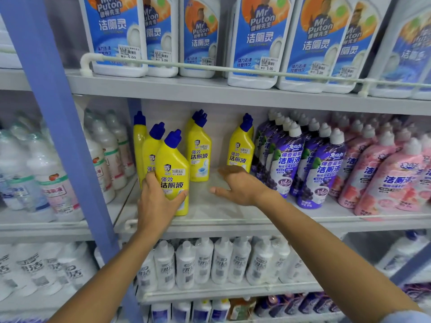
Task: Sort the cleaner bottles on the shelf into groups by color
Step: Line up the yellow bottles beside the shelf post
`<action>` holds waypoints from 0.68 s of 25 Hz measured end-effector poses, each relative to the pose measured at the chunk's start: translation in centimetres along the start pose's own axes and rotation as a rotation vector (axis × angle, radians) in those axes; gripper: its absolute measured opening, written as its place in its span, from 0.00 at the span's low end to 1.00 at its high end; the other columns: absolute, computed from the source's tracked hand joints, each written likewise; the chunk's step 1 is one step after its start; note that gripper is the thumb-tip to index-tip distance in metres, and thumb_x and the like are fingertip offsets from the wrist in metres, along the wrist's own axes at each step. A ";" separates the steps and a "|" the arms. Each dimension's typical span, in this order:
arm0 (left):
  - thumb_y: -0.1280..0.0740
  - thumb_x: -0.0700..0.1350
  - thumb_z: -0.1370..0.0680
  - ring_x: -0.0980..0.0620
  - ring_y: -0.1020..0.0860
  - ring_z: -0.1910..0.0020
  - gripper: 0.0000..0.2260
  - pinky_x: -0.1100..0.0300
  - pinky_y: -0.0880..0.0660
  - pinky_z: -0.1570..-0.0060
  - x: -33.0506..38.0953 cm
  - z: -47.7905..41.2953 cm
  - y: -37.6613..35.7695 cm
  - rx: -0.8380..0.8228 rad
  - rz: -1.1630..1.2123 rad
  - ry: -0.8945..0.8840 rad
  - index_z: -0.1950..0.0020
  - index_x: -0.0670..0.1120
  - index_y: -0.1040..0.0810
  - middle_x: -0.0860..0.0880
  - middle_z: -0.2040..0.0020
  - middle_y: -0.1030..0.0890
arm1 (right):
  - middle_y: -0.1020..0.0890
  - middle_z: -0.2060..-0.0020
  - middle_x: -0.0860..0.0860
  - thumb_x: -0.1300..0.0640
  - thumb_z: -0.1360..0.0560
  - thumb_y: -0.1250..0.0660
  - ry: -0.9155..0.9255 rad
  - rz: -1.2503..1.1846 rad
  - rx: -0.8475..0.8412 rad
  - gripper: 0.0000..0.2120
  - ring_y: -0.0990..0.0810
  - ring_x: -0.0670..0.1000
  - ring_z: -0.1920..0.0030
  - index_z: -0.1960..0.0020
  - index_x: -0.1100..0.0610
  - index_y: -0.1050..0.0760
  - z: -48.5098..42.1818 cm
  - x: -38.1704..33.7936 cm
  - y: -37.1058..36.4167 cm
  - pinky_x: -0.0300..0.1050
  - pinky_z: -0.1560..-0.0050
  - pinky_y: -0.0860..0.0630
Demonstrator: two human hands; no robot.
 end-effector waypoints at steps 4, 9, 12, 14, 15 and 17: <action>0.19 0.57 0.34 0.38 0.23 0.45 0.36 0.45 0.24 0.52 1.1 0.4 -1.0 -0.015 0.004 -0.011 0.37 0.43 0.34 0.43 0.43 0.26 | 0.36 0.23 0.59 0.34 0.21 0.42 -0.079 0.007 0.080 0.37 0.40 0.61 0.23 0.23 0.59 0.37 0.6 1.7 1.8 0.59 0.28 0.32; 0.19 0.57 0.34 0.39 0.23 0.47 0.34 0.44 0.23 0.53 1.6 0.6 -1.8 0.003 0.021 -0.010 0.39 0.45 0.34 0.44 0.45 0.26 | 0.37 0.23 0.60 0.38 0.20 0.38 -0.209 -0.032 0.252 0.38 0.38 0.63 0.25 0.20 0.60 0.44 -0.6 4.1 4.7 0.57 0.27 0.35; 0.19 0.56 0.33 0.38 0.23 0.47 0.33 0.43 0.23 0.55 1.7 0.8 -2.3 0.018 0.022 -0.010 0.40 0.44 0.34 0.43 0.45 0.26 | 0.36 0.25 0.62 0.40 0.21 0.35 -0.276 -0.061 0.278 0.40 0.36 0.64 0.26 0.20 0.62 0.46 -2.8 5.4 5.3 0.57 0.28 0.35; 0.20 0.55 0.33 0.37 0.23 0.47 0.33 0.44 0.24 0.56 1.9 1.0 -2.5 0.023 0.020 -0.005 0.40 0.43 0.34 0.43 0.45 0.26 | 0.33 0.27 0.64 0.42 0.21 0.34 -0.299 -0.121 0.285 0.40 0.32 0.65 0.29 0.21 0.63 0.46 -4.2 6.1 5.0 0.57 0.33 0.30; 0.20 0.55 0.33 0.37 0.24 0.46 0.33 0.45 0.24 0.56 2.0 1.0 -2.7 0.026 0.017 0.000 0.39 0.43 0.34 0.43 0.44 0.26 | 0.31 0.30 0.64 0.44 0.21 0.33 -0.301 -0.152 0.292 0.38 0.30 0.65 0.31 0.22 0.64 0.44 -4.9 6.4 4.7 0.57 0.36 0.28; 0.20 0.55 0.32 0.38 0.24 0.44 0.34 0.46 0.25 0.55 2.3 1.1 -3.1 0.028 0.010 0.000 0.37 0.43 0.33 0.43 0.43 0.26 | 0.27 0.34 0.64 0.48 0.21 0.31 -0.300 -0.187 0.340 0.32 0.27 0.65 0.35 0.26 0.64 0.38 -5.8 7.0 4.0 0.54 0.43 0.27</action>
Point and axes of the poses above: each hand's wrist, its own z-axis away from the middle knuckle, its own y-axis out of the back of the hand, x = y × z, the point moved 2 cm from there along -z, towards the middle knuckle
